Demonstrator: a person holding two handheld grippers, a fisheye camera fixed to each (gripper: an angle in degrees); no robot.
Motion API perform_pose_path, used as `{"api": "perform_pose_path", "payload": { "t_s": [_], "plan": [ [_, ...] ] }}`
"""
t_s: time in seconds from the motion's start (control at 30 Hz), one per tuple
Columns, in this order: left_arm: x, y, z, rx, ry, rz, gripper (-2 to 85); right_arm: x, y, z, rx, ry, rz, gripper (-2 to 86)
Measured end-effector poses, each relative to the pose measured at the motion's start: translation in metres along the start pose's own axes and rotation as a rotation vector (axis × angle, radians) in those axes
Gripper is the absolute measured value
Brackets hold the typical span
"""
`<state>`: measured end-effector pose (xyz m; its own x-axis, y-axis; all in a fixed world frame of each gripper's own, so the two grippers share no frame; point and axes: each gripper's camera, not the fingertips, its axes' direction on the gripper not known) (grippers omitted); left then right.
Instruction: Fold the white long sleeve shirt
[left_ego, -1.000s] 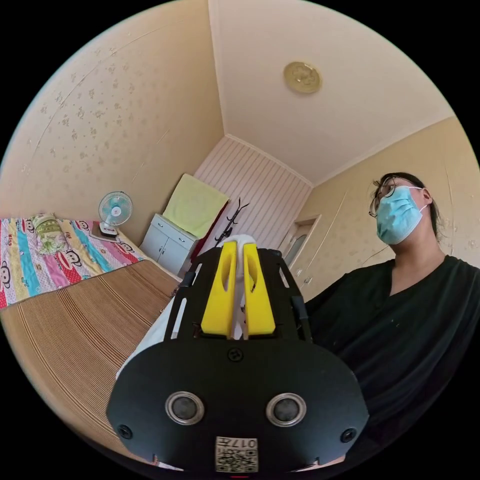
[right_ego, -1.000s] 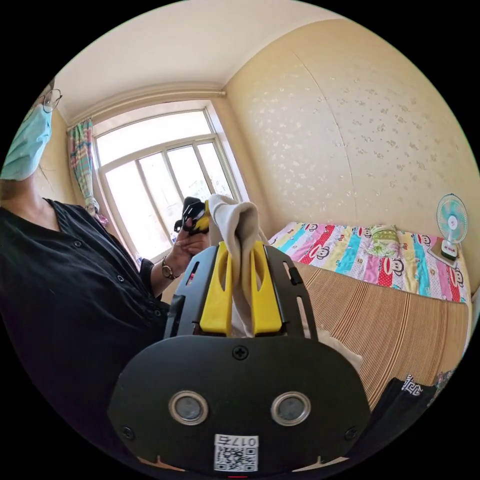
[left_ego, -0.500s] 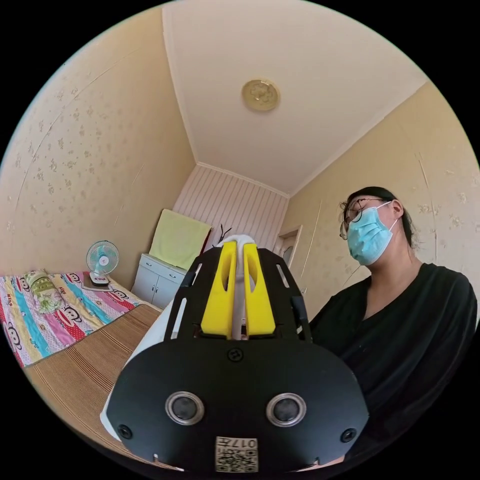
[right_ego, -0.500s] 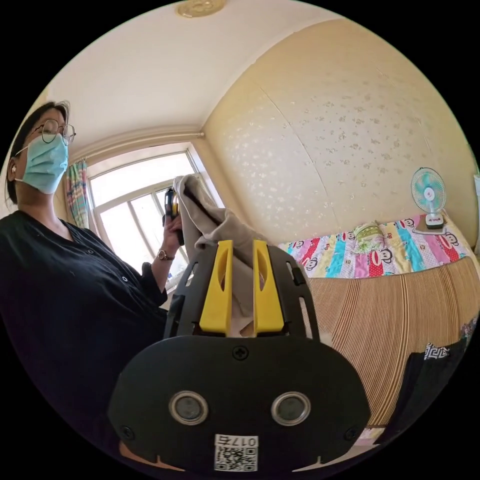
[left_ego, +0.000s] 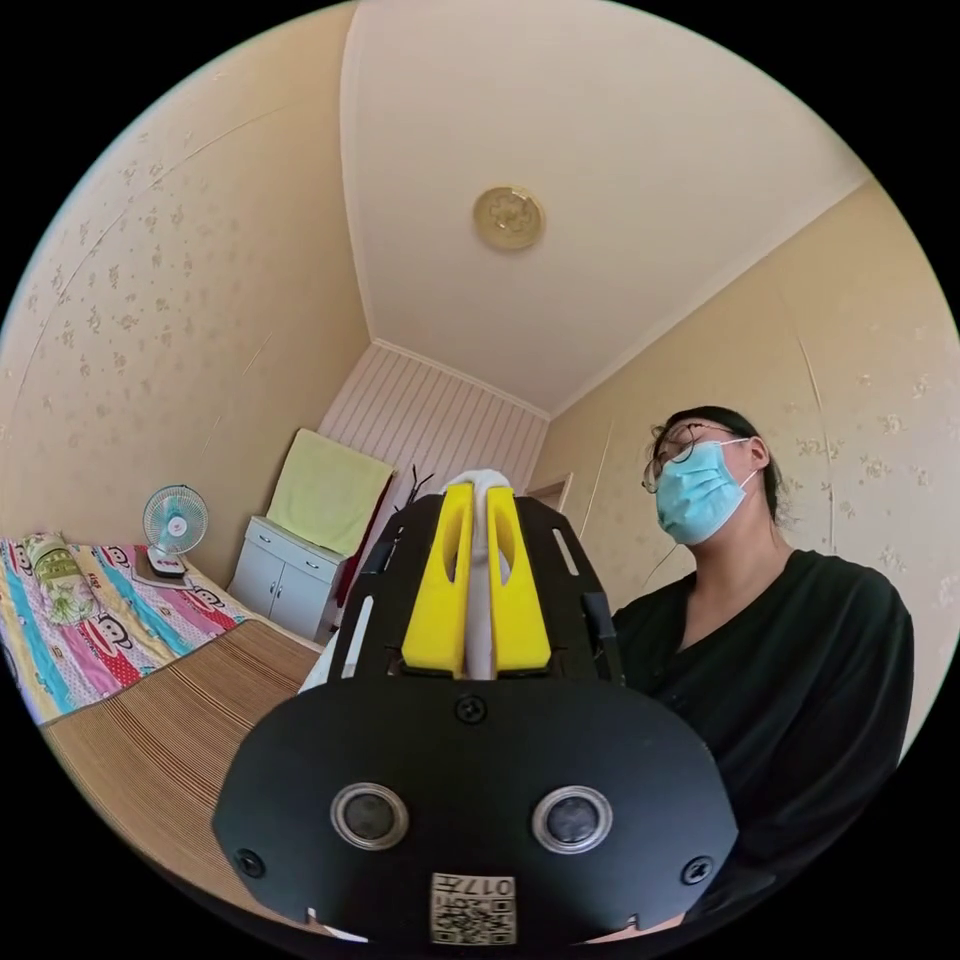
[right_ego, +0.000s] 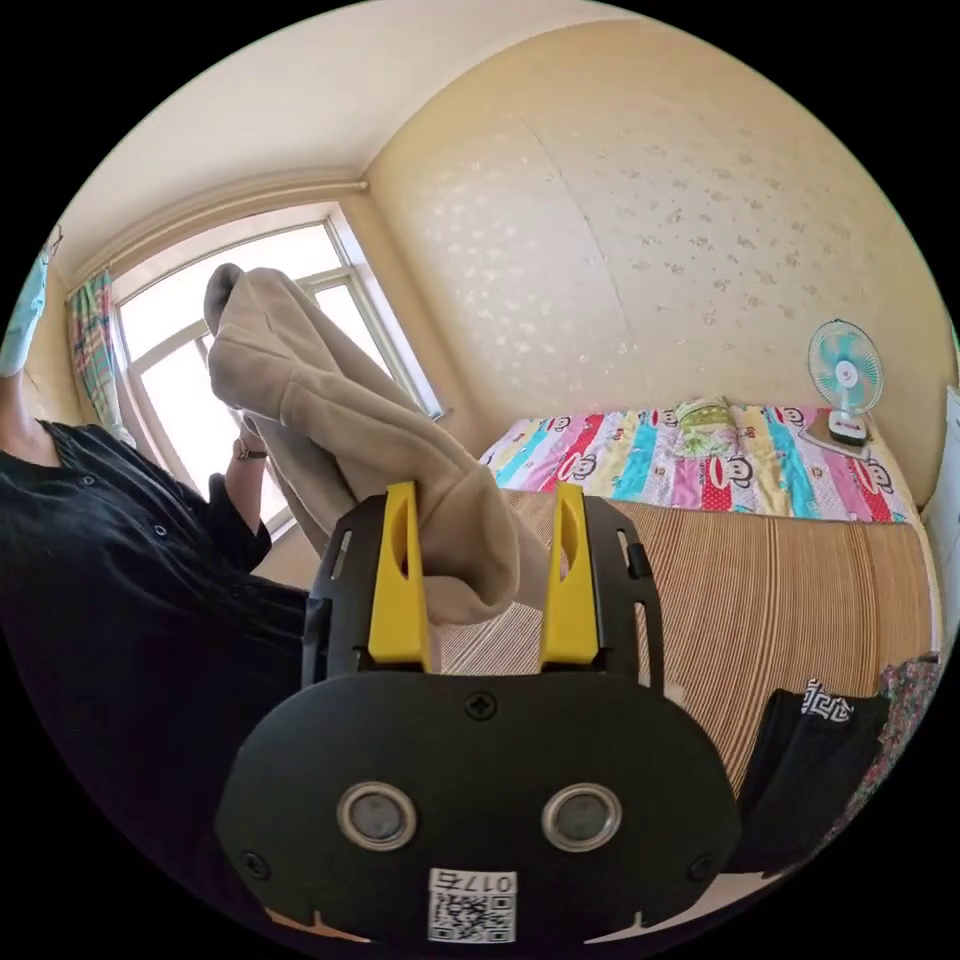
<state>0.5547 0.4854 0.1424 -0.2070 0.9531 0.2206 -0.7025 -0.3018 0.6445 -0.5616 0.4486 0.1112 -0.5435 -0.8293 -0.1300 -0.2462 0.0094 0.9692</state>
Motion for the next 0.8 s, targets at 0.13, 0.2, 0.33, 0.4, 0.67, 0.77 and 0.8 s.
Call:
{"api": "perform_pose_path", "payload": {
  "t_s": [0.13,0.2,0.33,0.4,0.67,0.77,0.8],
  "plan": [
    [0.001,0.001,-0.009,0.007,-0.026,-0.008,-0.4,-0.001,0.01,0.007,0.066,-0.025,0.045,5.5],
    [0.004,0.0,-0.019,0.011,-0.053,-0.011,-0.4,-0.003,0.011,-0.012,0.173,0.039,0.083,4.8],
    [0.003,0.004,-0.039,-0.108,-0.249,-0.075,-0.2,-0.019,-0.002,-0.068,0.406,0.2,0.121,4.0],
    [0.004,0.012,-0.04,-0.193,-0.346,-0.098,-0.1,-0.032,-0.009,-0.087,0.466,0.264,0.118,3.9],
    [-0.007,0.092,-0.025,-0.399,-0.422,-0.258,0.1,-0.111,-0.015,-0.107,0.574,0.399,0.036,3.7],
    [-0.004,0.103,-0.022,-0.365,-0.326,-0.282,0.2,-0.147,-0.012,-0.11,0.623,0.447,-0.032,3.5],
    [-0.003,0.103,-0.022,-0.354,-0.305,-0.281,0.3,-0.162,-0.01,-0.113,0.649,0.48,-0.054,3.5]
  ]
}}
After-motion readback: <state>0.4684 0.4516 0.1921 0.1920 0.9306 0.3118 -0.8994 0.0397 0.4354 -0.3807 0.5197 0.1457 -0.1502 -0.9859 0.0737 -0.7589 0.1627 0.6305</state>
